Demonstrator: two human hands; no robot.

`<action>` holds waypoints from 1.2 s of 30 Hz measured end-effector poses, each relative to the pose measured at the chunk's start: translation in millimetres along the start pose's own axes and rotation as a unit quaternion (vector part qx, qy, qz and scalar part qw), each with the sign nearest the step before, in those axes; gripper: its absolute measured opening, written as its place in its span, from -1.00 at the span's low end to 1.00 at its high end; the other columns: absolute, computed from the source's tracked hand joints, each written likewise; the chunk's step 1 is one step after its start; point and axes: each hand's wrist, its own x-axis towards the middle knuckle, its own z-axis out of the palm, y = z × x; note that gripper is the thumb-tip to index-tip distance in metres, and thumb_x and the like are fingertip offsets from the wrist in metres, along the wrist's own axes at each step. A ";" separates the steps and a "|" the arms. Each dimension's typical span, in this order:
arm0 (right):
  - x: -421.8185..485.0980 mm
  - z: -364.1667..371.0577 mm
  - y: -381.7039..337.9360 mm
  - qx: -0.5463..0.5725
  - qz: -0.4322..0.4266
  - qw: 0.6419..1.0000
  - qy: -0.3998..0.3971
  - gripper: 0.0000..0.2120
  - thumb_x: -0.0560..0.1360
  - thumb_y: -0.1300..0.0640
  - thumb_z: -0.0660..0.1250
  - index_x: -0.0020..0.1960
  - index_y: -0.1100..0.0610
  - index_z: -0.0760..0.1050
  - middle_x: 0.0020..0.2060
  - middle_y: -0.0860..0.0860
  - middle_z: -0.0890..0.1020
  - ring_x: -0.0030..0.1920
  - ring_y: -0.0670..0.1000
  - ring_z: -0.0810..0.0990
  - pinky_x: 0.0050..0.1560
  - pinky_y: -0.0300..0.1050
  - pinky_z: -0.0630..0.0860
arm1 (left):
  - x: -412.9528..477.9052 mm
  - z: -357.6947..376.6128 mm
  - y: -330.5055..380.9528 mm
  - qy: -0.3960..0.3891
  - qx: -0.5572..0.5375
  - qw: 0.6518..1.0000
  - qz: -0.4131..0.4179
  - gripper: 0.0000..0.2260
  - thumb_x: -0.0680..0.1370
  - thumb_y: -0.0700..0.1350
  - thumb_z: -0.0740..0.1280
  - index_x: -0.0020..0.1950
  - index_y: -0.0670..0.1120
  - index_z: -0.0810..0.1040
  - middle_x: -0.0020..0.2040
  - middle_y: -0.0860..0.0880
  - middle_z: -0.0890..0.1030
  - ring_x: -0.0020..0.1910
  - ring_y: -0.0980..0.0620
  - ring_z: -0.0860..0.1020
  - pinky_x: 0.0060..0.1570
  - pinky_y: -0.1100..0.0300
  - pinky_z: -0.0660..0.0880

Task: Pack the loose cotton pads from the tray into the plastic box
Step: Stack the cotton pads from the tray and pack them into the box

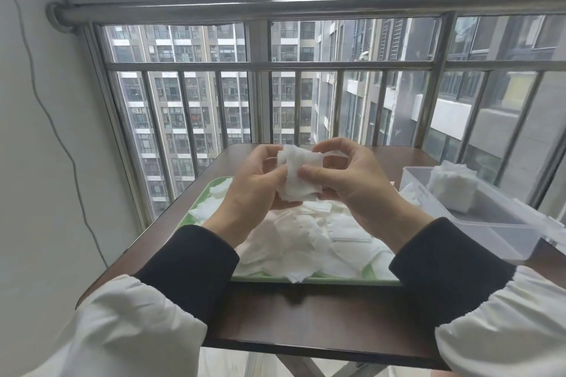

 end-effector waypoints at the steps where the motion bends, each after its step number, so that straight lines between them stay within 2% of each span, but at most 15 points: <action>1: 0.1 0.1 -0.3 -0.006 -0.004 1.000 0.003 -0.65 0.38 0.30 0.56 0.09 0.17 0.51 -0.11 0.14 0.70 -0.18 0.07 0.71 -0.28 -0.17 0.59 | 0.5 1.0 2.1 -0.002 0.007 1.000 0.002 -0.85 0.66 -0.24 0.26 0.23 -0.15 0.49 0.08 -0.11 0.66 -0.11 -0.05 0.72 -0.26 0.10 0.64; 6: 1.7 -4.8 -4.8 -0.016 -0.023 0.999 0.041 -0.62 0.38 0.27 0.57 0.11 0.14 0.50 -0.11 0.14 0.69 -0.12 0.15 0.72 -0.19 -0.01 0.66 | 0.1 10.5 17.3 -0.026 0.012 1.000 0.012 -0.81 0.68 -0.19 0.25 0.27 -0.22 0.45 0.11 -0.13 0.64 -0.16 0.04 0.69 -0.26 0.13 0.63; 9: -0.1 -10.9 -11.2 -0.009 -0.031 0.999 0.043 -0.59 0.37 0.24 0.59 0.13 0.14 0.49 -0.10 0.14 0.69 -0.12 0.14 0.72 -0.26 -0.11 0.62 | -1.0 15.6 25.5 -0.031 0.007 0.999 0.020 -0.83 0.67 -0.16 0.27 0.25 -0.17 0.47 0.11 -0.13 0.65 -0.13 0.03 0.70 -0.23 0.13 0.63; 12: -4.1 -20.3 -19.1 -0.044 -0.042 0.997 0.051 -0.62 0.37 0.20 0.59 0.10 0.10 0.51 -0.20 0.04 0.69 -0.20 0.04 0.72 -0.31 -0.18 0.58 | -2.0 22.6 33.9 -0.036 0.001 0.999 0.008 -0.84 0.67 -0.13 0.27 0.23 -0.13 0.50 0.11 -0.15 0.65 -0.08 -0.05 0.72 -0.19 0.07 0.65; 13: -5.5 -23.4 -21.9 -0.062 -0.044 0.996 0.056 -0.62 0.37 0.17 0.59 0.10 0.09 0.51 -0.23 0.02 0.68 -0.23 0.03 0.70 -0.31 -0.18 0.58 | -1.8 24.9 36.2 -0.042 -0.008 0.999 -0.004 -0.80 0.66 -0.07 0.26 0.24 -0.14 0.50 0.12 -0.19 0.65 -0.04 -0.11 0.72 -0.16 0.03 0.65; 15: -10.0 -30.5 -29.1 -0.086 -0.043 0.993 0.062 -0.60 0.36 0.11 0.60 0.11 0.08 0.50 -0.25 0.02 0.66 -0.30 0.00 0.67 -0.33 -0.17 0.58 | -1.8 31.0 41.1 -0.066 -0.026 0.997 -0.027 -0.57 0.60 0.11 0.28 0.30 -0.18 0.48 0.16 -0.25 0.64 0.04 -0.21 0.70 -0.10 -0.01 0.64; 17: -14.8 -35.9 -35.5 -0.107 -0.036 0.992 0.063 -0.57 0.37 0.04 0.59 0.14 0.08 0.49 -0.22 0.02 0.65 -0.35 -0.08 0.62 -0.37 -0.22 0.54 | -2.4 38.0 45.2 -0.095 -0.021 0.995 -0.025 -0.42 0.51 0.22 0.36 0.35 -0.18 0.46 0.18 -0.22 0.65 0.08 -0.20 0.69 -0.07 0.00 0.62; 19: -19.8 -40.9 -41.0 -0.134 -0.027 0.988 0.067 -0.56 0.39 0.00 0.57 0.17 0.07 0.48 -0.14 0.03 0.65 -0.33 -0.13 0.61 -0.38 -0.26 0.51 | -3.8 46.0 48.3 -0.105 -0.017 0.994 -0.019 -0.38 0.41 0.16 0.51 0.35 -0.13 0.46 0.20 -0.17 0.65 0.07 -0.13 0.70 -0.07 0.03 0.64; 21: -24.5 -48.2 -46.2 -0.153 -0.013 0.986 0.068 -0.56 0.40 -0.03 0.55 0.17 0.02 0.46 -0.06 0.03 0.66 -0.22 -0.09 0.64 -0.33 -0.24 0.51 | -3.9 53.2 49.4 -0.106 -0.032 0.994 -0.026 -0.38 0.34 0.05 0.59 0.32 -0.10 0.49 0.19 -0.15 0.65 0.06 -0.13 0.71 -0.07 0.03 0.64; 24: -31.6 -64.0 -56.0 -0.160 0.025 0.986 0.045 -0.56 0.42 -0.05 0.53 0.21 0.01 0.45 0.02 0.01 0.66 -0.10 -0.05 0.67 -0.22 -0.18 0.53 | -4.0 61.2 49.1 -0.126 -0.085 0.987 -0.044 -0.65 0.47 -0.17 0.44 0.25 -0.12 0.55 0.18 -0.20 0.65 0.06 -0.20 0.70 -0.09 0.02 0.64; 26: -35.4 -75.2 -63.3 -0.160 0.048 0.986 0.020 -0.54 0.45 -0.01 0.51 0.28 0.04 0.45 0.05 0.03 0.66 -0.08 -0.04 0.70 -0.16 -0.16 0.58 | -4.3 66.5 49.5 -0.141 -0.099 0.983 -0.060 -0.72 0.55 -0.27 0.36 0.25 -0.14 0.54 0.20 -0.24 0.63 0.08 -0.23 0.69 -0.08 0.00 0.63; 31: -45.3 -102.1 -86.9 -0.221 0.066 0.971 -0.060 -0.50 0.35 -0.11 0.54 0.21 0.07 0.56 0.02 0.05 0.72 0.04 0.07 0.71 0.09 -0.01 0.63 | -7.4 90.6 56.3 -0.189 -0.058 0.977 -0.084 -0.64 0.57 -0.32 0.36 0.35 -0.16 0.46 0.24 -0.24 0.60 0.09 -0.24 0.68 0.00 -0.05 0.65; 34: -49.1 -120.4 -103.9 -0.276 0.071 0.954 -0.089 -0.60 0.38 -0.03 0.56 0.11 0.17 0.64 -0.07 0.07 0.73 -0.04 0.05 0.70 0.02 -0.09 0.63 | -8.8 104.8 58.8 -0.216 -0.029 0.973 -0.074 -0.61 0.55 -0.31 0.38 0.34 -0.10 0.43 0.25 -0.21 0.60 0.10 -0.22 0.68 0.14 -0.14 0.61; 36: -49.9 -133.7 -115.4 -0.329 0.092 0.932 -0.123 -0.67 0.45 0.00 0.52 0.11 0.18 0.64 -0.03 0.10 0.72 -0.02 0.04 0.66 0.06 -0.06 0.61 | -8.4 112.8 59.8 -0.240 -0.022 0.968 -0.074 -0.53 0.49 -0.27 0.45 0.33 -0.04 0.39 0.25 -0.21 0.61 0.12 -0.21 0.67 0.18 -0.20 0.58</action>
